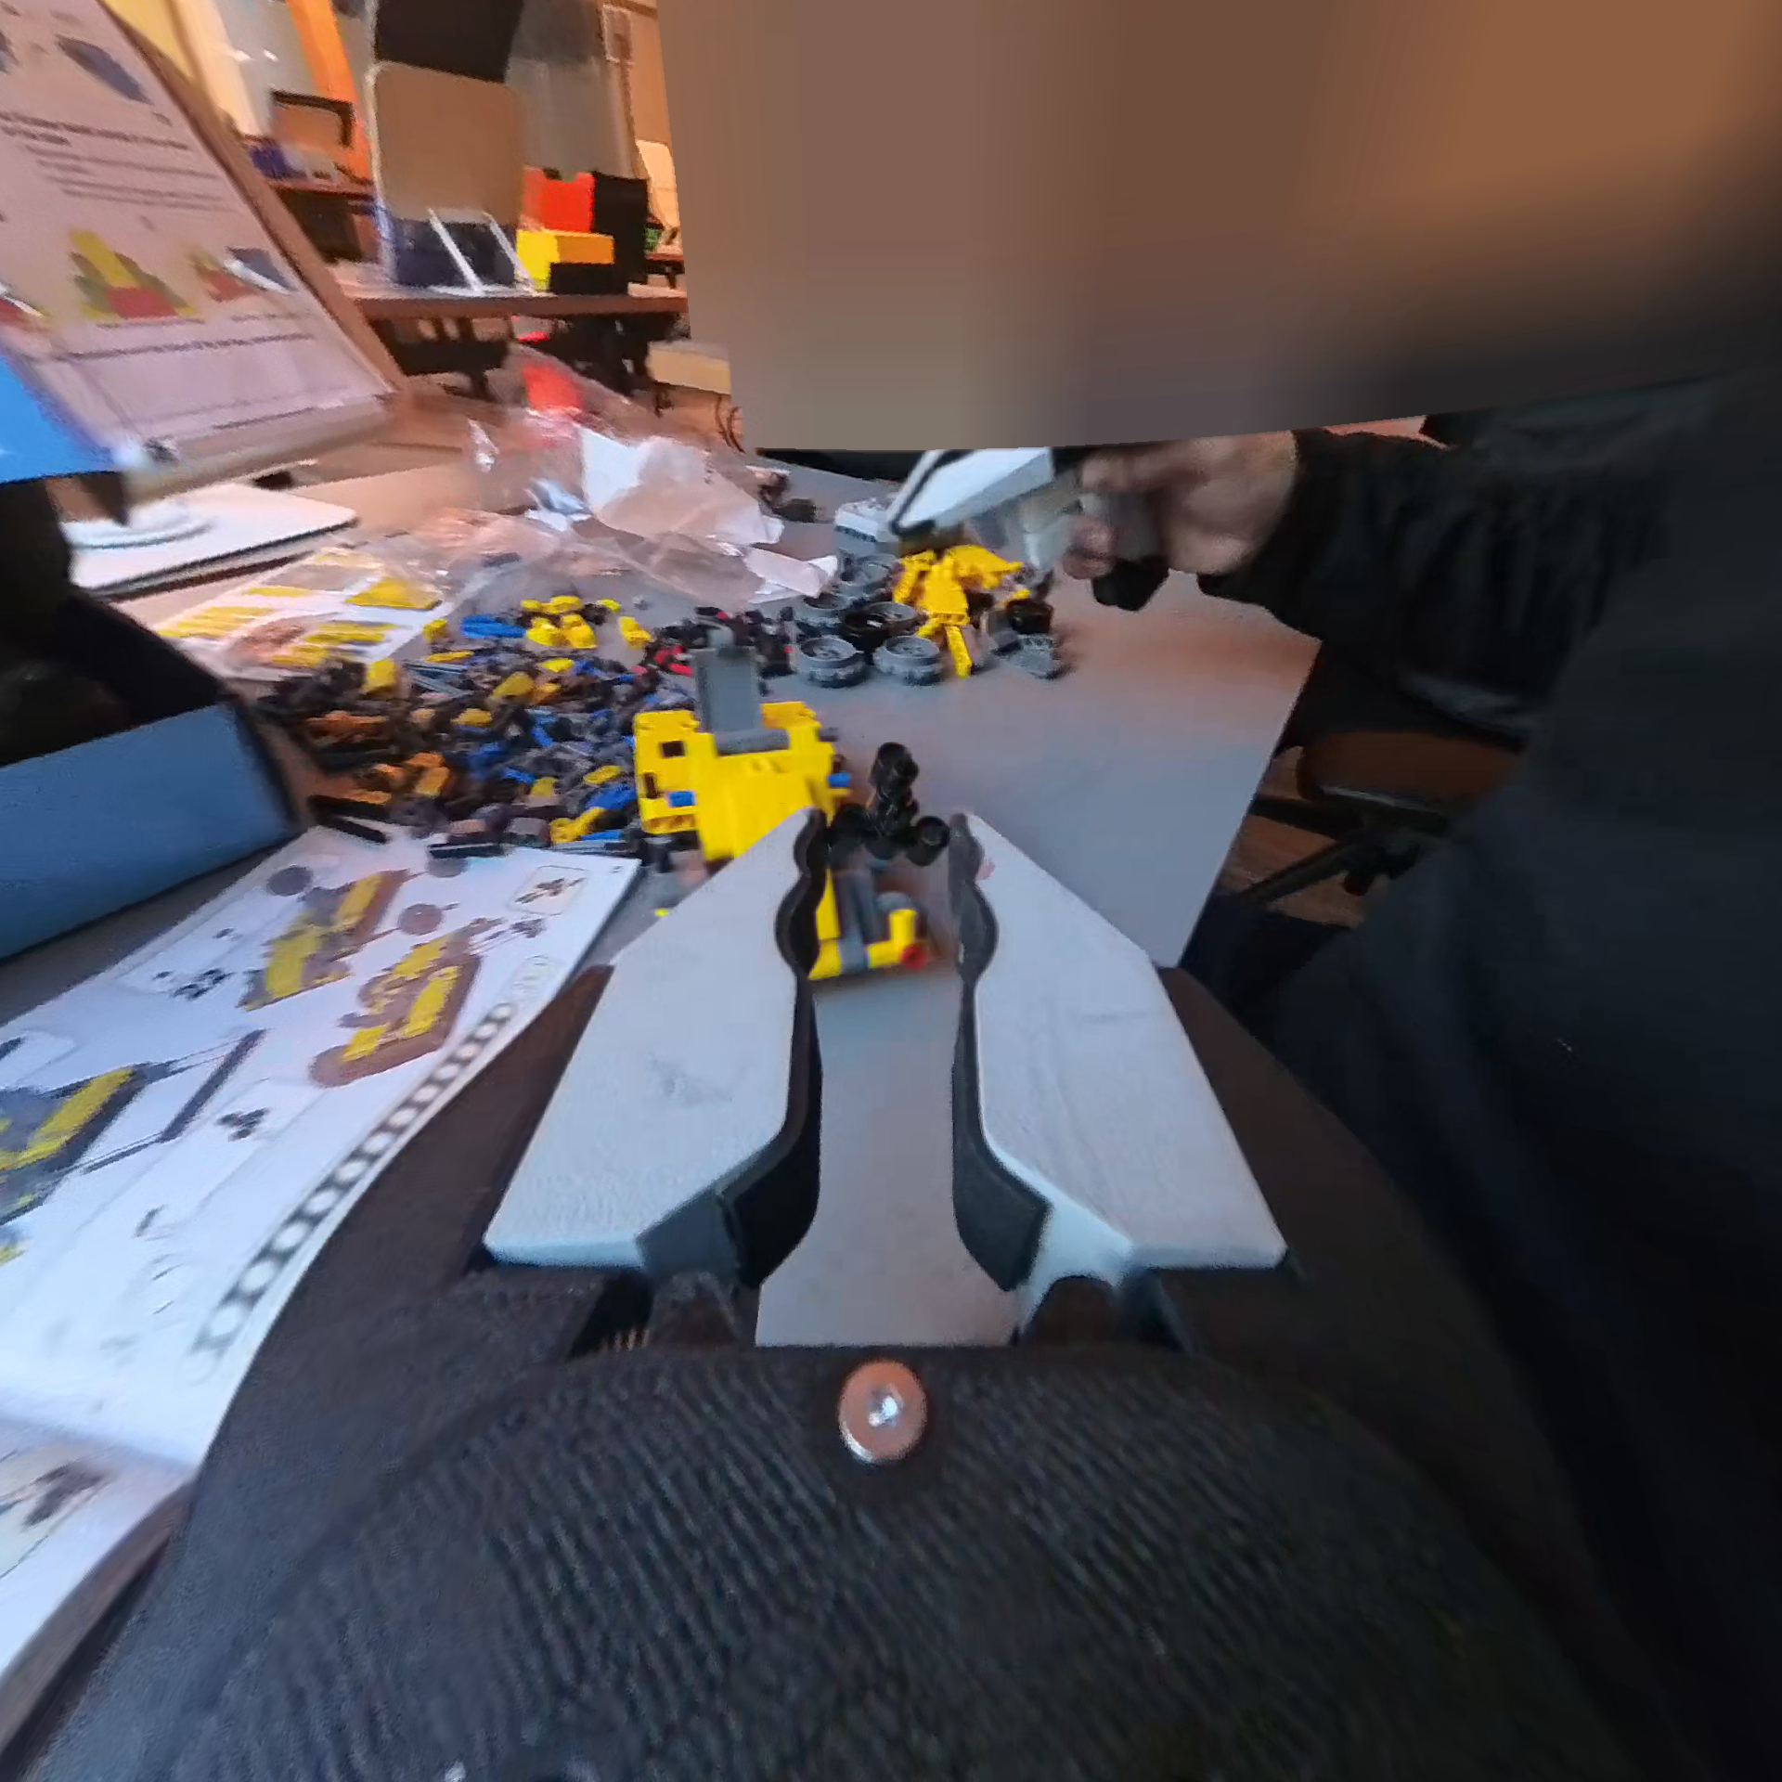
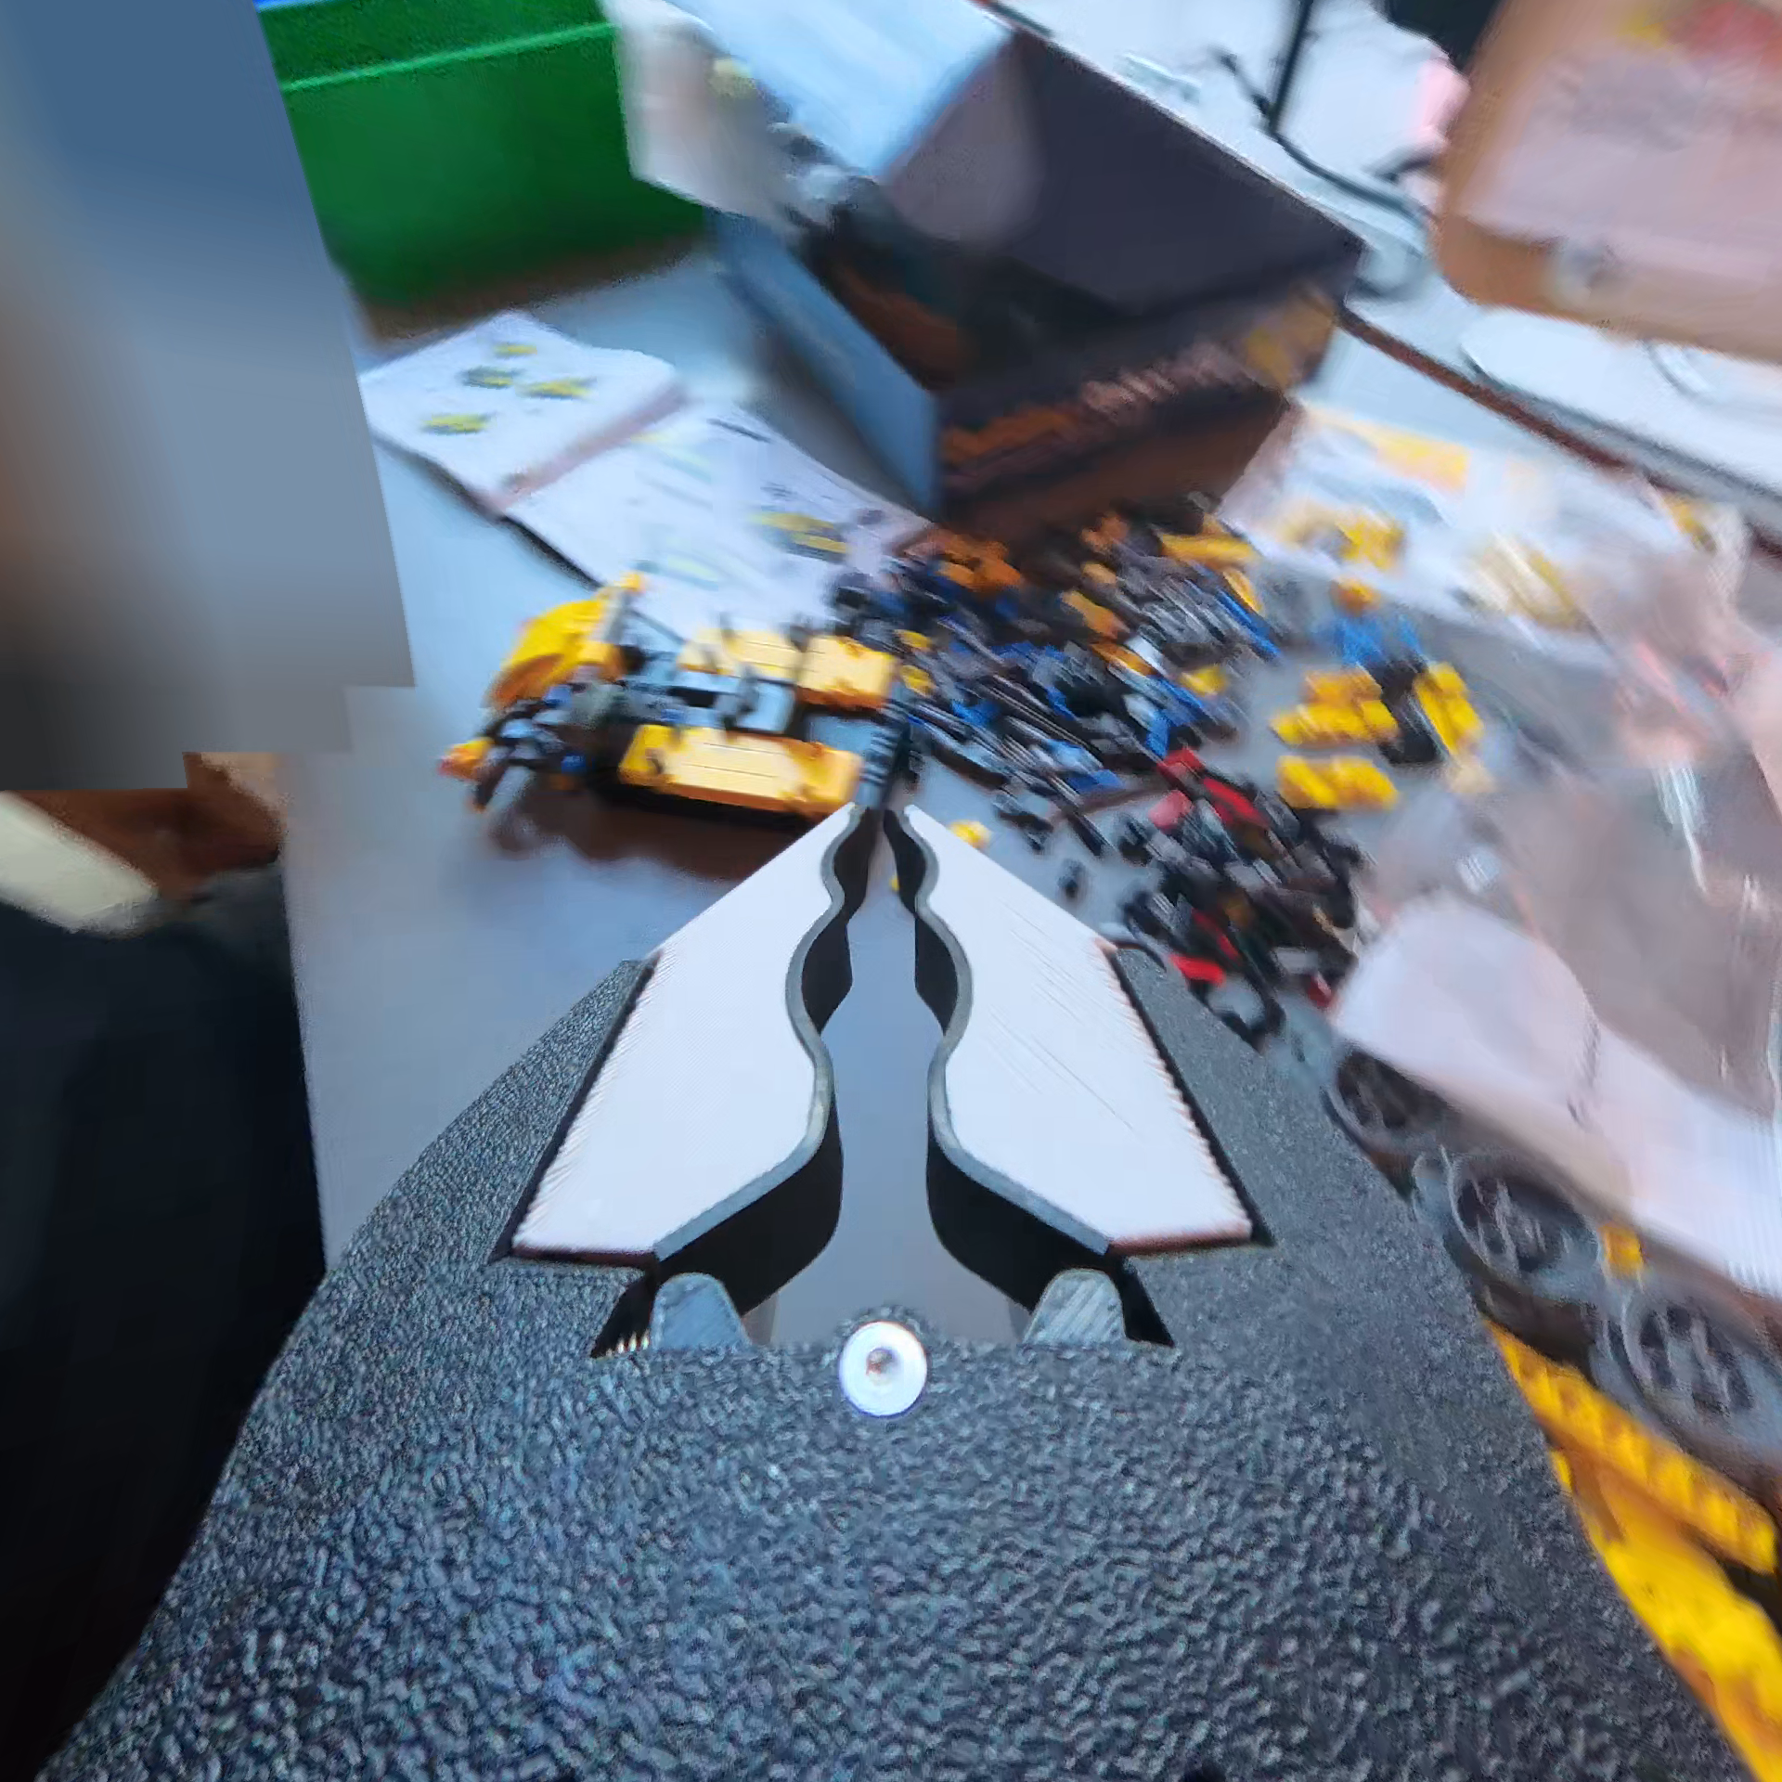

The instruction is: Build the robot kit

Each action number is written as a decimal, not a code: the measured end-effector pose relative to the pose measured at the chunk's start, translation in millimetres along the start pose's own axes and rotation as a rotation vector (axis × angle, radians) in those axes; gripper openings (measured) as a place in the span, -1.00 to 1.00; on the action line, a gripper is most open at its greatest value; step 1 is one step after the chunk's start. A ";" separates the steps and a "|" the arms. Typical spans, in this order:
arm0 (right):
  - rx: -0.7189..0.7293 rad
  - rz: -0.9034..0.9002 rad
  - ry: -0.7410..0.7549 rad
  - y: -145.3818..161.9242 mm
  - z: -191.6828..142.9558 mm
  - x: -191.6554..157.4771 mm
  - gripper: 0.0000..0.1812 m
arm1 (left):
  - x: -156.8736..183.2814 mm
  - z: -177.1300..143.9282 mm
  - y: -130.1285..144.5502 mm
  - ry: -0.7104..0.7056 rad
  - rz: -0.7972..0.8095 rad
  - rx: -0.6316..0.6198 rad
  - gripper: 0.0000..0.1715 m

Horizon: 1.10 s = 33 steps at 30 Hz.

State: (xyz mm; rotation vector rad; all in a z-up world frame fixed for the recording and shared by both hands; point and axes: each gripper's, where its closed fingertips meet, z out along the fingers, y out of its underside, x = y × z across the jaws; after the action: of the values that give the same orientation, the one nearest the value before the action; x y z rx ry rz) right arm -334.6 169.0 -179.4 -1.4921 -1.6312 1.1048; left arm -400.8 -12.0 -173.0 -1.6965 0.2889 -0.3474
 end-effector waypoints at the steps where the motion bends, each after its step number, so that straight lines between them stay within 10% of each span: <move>1: 0.005 0.031 0.000 1.6 0.0 2.2 -0.95 | 5.8 5.6 4.1 0.007 0.019 -0.023 -0.75; 33: -0.646 -0.248 -0.095 44.1 101.5 74.7 -0.84 | 1.3 3.1 0.0 0.056 -0.028 -0.007 -0.75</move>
State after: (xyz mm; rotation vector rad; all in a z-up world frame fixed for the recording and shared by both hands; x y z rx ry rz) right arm -415.9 227.2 -267.8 -1.5632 -2.3086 0.5338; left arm -398.4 -9.6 -173.3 -1.7006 0.3080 -0.4152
